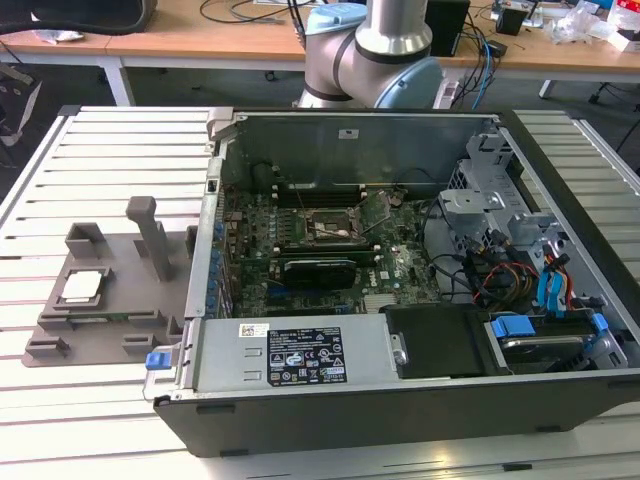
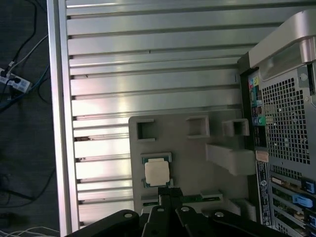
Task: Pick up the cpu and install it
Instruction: 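Reach for the cpu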
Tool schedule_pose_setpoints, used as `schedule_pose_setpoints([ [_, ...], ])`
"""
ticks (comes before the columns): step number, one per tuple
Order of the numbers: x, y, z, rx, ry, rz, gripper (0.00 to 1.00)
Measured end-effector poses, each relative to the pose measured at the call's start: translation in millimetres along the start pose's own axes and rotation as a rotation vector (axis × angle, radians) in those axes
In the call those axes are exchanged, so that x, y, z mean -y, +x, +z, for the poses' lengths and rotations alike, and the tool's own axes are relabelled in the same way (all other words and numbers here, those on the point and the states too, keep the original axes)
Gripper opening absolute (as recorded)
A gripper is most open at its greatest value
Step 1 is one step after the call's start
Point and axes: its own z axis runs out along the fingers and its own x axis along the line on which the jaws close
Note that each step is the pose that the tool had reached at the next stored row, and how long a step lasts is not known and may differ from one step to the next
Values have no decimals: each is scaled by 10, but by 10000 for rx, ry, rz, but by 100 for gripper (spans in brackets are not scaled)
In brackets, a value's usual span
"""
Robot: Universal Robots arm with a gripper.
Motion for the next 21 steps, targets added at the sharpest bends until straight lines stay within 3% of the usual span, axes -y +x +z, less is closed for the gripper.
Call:
schedule_pose_setpoints([
  [6,9,121,-2,0,0,0,11],
  [15,27,368,-7,0,0,0,11],
  [21,32,421,-8,0,0,-2,11],
])
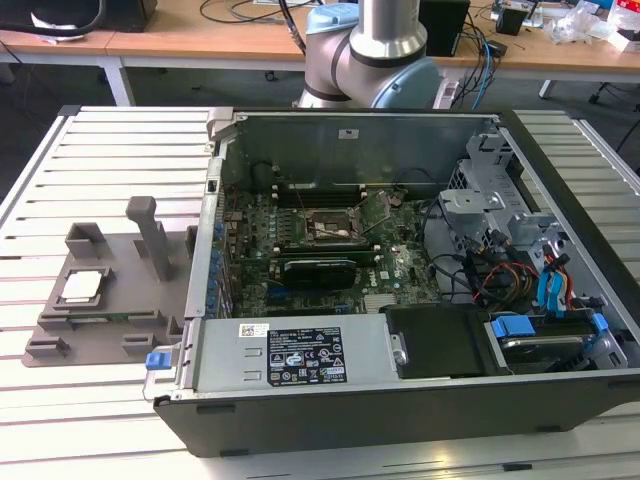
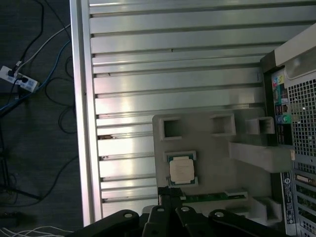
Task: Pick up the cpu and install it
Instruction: 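Reach for the cpu, then pick up the cpu and move it towards the insertion slot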
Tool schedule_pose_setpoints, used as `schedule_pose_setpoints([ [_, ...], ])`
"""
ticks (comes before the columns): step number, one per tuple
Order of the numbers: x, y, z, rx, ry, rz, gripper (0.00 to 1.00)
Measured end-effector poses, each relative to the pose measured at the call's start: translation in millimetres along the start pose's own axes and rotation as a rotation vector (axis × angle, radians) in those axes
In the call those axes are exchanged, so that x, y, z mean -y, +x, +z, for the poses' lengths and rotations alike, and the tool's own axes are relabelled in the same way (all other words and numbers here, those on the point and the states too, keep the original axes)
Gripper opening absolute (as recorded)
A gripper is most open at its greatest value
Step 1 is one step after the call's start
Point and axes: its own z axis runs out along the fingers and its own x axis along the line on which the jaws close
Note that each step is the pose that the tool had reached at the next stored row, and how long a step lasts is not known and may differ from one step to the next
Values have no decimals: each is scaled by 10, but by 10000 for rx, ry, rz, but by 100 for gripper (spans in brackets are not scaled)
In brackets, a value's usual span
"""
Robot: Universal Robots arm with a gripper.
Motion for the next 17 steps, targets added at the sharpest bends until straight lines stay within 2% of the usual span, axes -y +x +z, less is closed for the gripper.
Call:
schedule_pose_setpoints([
  [13,1,16,-1,-1,0,1,11],
  [14,1,16,0,0,0,1,24],
  [15,1,17,-1,-1,0,1,30],
  [16,1,17,-1,-1,1,1,30],
  [17,1,18,0,0,0,2,36],
])
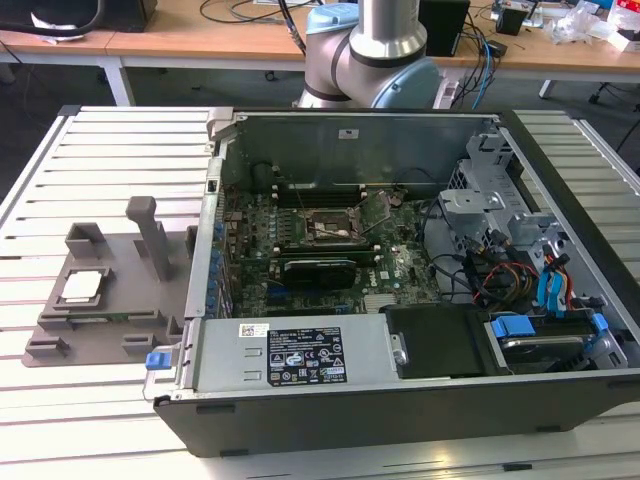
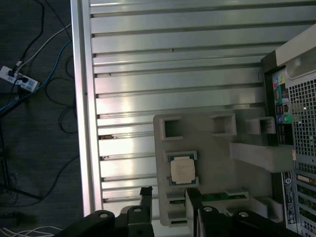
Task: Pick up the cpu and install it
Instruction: 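Pick up the cpu and move it towards the insertion slot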
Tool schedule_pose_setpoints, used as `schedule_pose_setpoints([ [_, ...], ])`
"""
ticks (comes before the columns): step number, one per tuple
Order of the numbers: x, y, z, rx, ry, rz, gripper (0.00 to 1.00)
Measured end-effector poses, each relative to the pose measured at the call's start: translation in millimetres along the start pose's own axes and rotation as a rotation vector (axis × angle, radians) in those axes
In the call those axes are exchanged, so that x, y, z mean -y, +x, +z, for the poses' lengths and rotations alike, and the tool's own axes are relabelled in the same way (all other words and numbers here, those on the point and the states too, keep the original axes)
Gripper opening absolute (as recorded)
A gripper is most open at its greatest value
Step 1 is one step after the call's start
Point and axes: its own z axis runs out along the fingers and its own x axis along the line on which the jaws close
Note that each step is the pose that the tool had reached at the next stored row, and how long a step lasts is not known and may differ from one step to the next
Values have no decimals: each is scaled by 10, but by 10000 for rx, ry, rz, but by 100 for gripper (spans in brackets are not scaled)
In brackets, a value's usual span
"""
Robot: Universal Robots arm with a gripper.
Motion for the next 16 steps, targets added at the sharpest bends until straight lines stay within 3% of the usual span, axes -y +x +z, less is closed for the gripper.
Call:
schedule_pose_setpoints([
  [4,0,2,0,0,1,0,72],
  [6,0,4,1,2,26,-2,72],
  [8,1,-3,3,9,222,-85,72],
  [12,0,-3,3,8,223,-87,72],
  [14,0,-3,4,8,223,-88,57],
  [16,0,-3,4,8,223,-88,57],
])
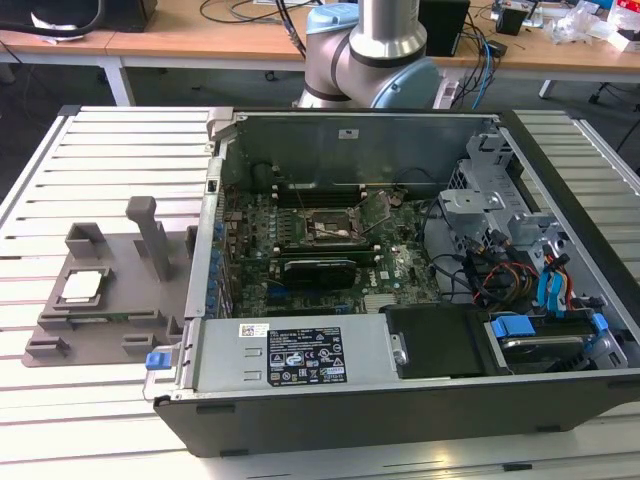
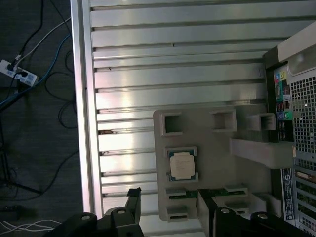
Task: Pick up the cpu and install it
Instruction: 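Pick up the cpu and move it towards the insertion slot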
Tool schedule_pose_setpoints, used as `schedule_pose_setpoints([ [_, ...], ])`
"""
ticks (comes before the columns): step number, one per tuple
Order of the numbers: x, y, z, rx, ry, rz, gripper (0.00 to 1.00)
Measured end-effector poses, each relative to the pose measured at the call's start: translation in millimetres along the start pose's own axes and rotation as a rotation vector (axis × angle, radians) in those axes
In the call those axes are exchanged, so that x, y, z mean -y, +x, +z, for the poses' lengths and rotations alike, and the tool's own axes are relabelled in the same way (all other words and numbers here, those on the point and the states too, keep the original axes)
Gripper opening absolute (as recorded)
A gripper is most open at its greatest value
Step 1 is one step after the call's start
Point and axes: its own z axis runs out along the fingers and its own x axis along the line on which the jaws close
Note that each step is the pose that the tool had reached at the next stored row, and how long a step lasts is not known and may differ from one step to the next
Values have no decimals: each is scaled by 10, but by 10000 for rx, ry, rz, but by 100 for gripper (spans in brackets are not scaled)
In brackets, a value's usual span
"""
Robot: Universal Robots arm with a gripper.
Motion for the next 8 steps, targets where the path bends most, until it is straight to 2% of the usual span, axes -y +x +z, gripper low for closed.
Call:
schedule_pose_setpoints([
  [3,0,-1,4,1,-1,0,57],
  [8,1,1,54,0,0,0,57],
])
